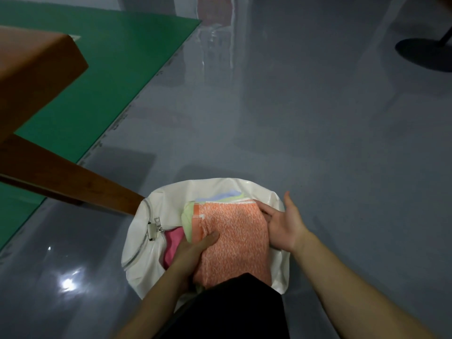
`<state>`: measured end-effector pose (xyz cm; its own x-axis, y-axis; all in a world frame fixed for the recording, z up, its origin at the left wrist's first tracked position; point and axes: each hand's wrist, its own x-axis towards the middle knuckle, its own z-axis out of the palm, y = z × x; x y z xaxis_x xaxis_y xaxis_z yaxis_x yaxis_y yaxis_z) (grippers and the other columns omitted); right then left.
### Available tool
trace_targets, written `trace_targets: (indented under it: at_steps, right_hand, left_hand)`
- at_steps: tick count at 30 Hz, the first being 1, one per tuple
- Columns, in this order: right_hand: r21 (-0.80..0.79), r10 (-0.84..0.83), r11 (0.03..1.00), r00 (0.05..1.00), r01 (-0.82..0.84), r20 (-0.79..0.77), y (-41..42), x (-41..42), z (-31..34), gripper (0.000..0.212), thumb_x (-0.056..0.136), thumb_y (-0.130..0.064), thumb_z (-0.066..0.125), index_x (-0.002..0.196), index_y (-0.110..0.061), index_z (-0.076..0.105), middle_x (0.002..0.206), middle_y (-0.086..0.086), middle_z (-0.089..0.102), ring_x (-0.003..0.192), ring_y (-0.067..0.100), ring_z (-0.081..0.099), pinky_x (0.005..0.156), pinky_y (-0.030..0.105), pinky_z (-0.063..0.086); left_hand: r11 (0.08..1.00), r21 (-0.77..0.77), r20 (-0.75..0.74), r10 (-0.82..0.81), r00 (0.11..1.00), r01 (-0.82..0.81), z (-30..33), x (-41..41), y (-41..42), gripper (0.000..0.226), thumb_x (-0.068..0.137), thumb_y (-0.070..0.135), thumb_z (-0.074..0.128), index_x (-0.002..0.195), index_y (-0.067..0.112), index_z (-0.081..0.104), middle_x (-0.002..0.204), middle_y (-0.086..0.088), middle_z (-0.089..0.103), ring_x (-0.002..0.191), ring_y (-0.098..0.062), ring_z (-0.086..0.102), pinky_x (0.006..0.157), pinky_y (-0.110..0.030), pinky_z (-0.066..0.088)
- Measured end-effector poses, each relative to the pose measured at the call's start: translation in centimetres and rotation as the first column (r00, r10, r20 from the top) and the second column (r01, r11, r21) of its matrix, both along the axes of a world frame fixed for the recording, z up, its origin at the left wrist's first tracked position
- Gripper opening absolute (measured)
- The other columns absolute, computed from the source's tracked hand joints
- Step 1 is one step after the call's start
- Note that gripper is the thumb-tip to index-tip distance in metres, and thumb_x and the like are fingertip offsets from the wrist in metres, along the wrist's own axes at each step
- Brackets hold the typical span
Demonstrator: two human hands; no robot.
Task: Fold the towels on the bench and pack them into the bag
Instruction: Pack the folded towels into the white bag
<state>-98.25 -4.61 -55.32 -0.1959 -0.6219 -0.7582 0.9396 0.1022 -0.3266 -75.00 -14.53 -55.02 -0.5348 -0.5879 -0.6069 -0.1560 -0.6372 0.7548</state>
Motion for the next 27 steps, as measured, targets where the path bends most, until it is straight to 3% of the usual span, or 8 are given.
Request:
trace_targets:
  at_steps: [3,8,11,15,18,21,24,27]
  right_hand:
    - [-0.003,-0.008,1.000,0.998,0.008,-0.060,-1.1,-0.1,0.5,0.097,0.087,-0.084,0.033,0.136,-0.004,0.058,0.131,0.022,0.064,0.122,0.039,0.061,0.107,0.054,0.044]
    - [-0.070,-0.165,0.985,0.980,0.158,-0.113,-3.3,-0.8,2.3,0.101,0.088,-0.081,0.037,0.153,-0.004,0.035,0.157,0.019,0.037,0.135,0.035,0.049,0.100,0.051,0.047]
    - [-0.121,-0.262,0.960,0.963,0.254,-0.062,-3.9,-1.5,3.0,0.105,0.089,-0.078,0.043,0.155,0.002,0.025,0.159,0.023,0.031,0.138,0.037,0.046,0.101,0.055,0.043]
    - [-0.222,-0.388,0.886,0.913,0.406,0.122,-4.1,-1.7,2.7,0.106,0.091,-0.072,0.046,0.155,0.007,0.016,0.152,0.034,0.036,0.141,0.043,0.040,0.112,0.054,0.034]
    - [-0.264,-0.422,0.849,0.888,0.458,0.185,-4.6,-2.0,2.7,0.102,0.093,-0.068,0.046,0.155,0.007,0.019,0.153,0.034,0.032,0.146,0.042,0.031,0.118,0.050,0.026]
    - [-0.317,-0.367,0.859,0.915,0.402,0.168,-5.2,-1.8,2.3,0.097,0.091,-0.070,0.047,0.150,0.005,0.034,0.151,0.028,0.040,0.142,0.042,0.040,0.118,0.057,0.030]
    - [-0.281,-0.212,0.936,0.977,0.210,0.024,-5.8,-0.8,2.3,0.092,0.086,-0.078,0.047,0.144,-0.006,0.050,0.147,0.009,0.049,0.130,0.046,0.051,0.109,0.069,0.034]
    - [-0.154,-0.028,0.988,0.996,0.016,-0.079,-6.6,-0.1,2.8,0.090,0.084,-0.082,0.046,0.142,-0.014,0.056,0.157,0.005,0.036,0.133,0.052,0.046,0.111,0.066,0.034]
  left_hand:
    - [0.999,-0.002,-0.015,-0.032,0.999,0.032,0.2,0.2,0.0,0.058,0.073,0.023,0.087,0.126,0.018,0.064,0.114,-0.005,0.076,0.102,-0.026,0.074,0.088,-0.046,0.056]
    - [0.995,0.067,-0.065,-0.072,0.995,0.076,0.5,0.1,-0.2,0.047,0.083,0.019,0.077,0.128,0.018,0.063,0.119,-0.011,0.073,0.108,-0.032,0.071,0.094,-0.051,0.054]
    - [0.991,0.084,-0.072,-0.098,0.993,0.104,0.4,0.2,-0.4,0.050,0.083,0.018,0.079,0.130,0.015,0.062,0.120,-0.013,0.073,0.109,-0.034,0.070,0.096,-0.052,0.053]
    - [0.984,0.069,-0.062,-0.159,0.985,0.163,0.0,0.2,-0.7,0.067,0.072,0.025,0.087,0.133,0.012,0.061,0.124,-0.015,0.071,0.114,-0.036,0.068,0.102,-0.056,0.050]
    - [0.975,0.055,-0.068,-0.210,0.975,0.214,-0.4,0.3,-0.7,0.064,0.073,0.022,0.086,0.131,0.009,0.062,0.123,-0.018,0.070,0.113,-0.038,0.068,0.102,-0.057,0.050]
    - [0.966,0.058,-0.054,-0.249,0.967,0.252,-0.3,0.0,-0.4,0.057,0.078,0.019,0.086,0.130,0.011,0.063,0.122,-0.017,0.071,0.112,-0.038,0.068,0.103,-0.059,0.049]
    - [0.963,0.065,-0.050,-0.258,0.965,0.261,-0.5,-0.3,-0.2,0.052,0.082,0.020,0.084,0.129,0.012,0.064,0.123,-0.015,0.071,0.113,-0.037,0.068,0.103,-0.058,0.049]
    - [0.964,0.041,-0.031,-0.261,0.965,0.262,-0.9,-0.4,-0.1,0.063,0.075,0.026,0.089,0.131,0.014,0.064,0.123,-0.013,0.071,0.114,-0.035,0.068,0.103,-0.057,0.049]
